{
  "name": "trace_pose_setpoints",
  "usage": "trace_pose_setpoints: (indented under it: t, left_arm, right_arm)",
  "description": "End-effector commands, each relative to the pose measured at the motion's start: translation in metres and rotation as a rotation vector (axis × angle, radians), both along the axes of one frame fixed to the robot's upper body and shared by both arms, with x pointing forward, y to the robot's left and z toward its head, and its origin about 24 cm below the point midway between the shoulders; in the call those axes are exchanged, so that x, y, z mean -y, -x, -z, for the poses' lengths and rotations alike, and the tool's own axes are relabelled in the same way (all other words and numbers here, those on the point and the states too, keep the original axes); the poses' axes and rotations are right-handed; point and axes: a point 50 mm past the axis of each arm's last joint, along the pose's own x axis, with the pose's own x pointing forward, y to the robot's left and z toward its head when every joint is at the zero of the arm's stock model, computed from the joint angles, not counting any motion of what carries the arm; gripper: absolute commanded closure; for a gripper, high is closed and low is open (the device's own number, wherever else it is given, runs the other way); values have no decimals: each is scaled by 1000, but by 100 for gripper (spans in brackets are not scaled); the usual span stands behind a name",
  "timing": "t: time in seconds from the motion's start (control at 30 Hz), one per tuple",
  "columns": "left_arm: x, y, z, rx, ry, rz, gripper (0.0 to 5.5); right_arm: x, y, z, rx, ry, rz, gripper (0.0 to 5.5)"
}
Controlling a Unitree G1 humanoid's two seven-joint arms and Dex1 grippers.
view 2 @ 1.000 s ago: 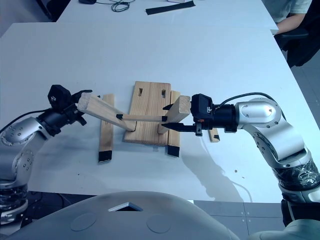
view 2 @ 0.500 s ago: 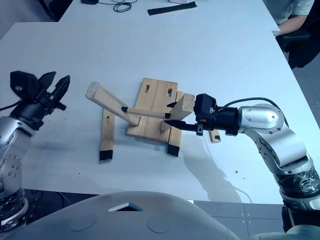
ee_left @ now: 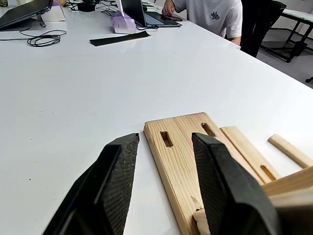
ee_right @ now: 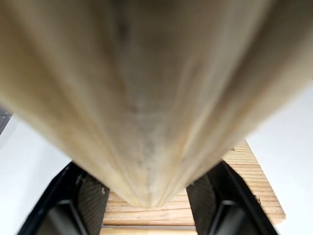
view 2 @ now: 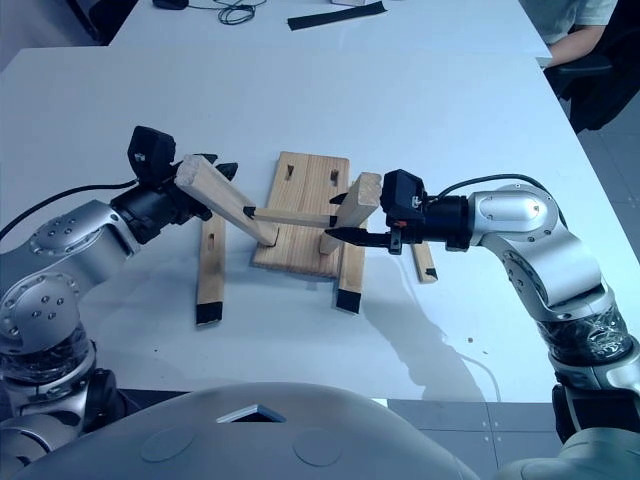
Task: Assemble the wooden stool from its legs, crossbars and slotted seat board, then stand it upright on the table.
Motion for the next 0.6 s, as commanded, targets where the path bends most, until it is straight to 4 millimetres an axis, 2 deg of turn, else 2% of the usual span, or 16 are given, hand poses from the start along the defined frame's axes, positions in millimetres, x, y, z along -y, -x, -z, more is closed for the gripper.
trace_pose_setpoints:
  t: [0.03,0.13,0.2,0.23,0.3,0.33,0.4,0.43,0.5,0.6]
  left_arm:
    - [-64,-7,12,6,-209,-160,346]
    - [-101,-5,19,10,-382,-182,346]
    - [-111,-7,20,15,-464,-165,346]
    - [-106,-9,21,9,-466,-134,346]
    - [-69,-4,22,-20,-340,28,346]
    - [-45,3,18,-52,-198,133,346]
    - [18,29,-9,-81,204,497,346]
    - [35,44,-22,-117,339,653,346]
    - [45,52,-36,-168,479,781,346]
    - [46,50,-36,-181,487,773,346]
  right_arm:
    - [8,4,16,-35,111,58,346]
    - [9,9,18,-39,109,74,346]
    - [9,11,19,-43,105,83,346]
    - [7,11,20,-43,103,83,346]
    - [5,10,20,-44,98,76,346]
    - [3,10,20,-43,99,69,346]
    - [-1,7,17,-41,96,47,346]
    - [-2,6,16,-39,95,40,346]
    - [-4,3,14,-35,95,28,346]
    - [-6,-1,11,-31,98,3,346]
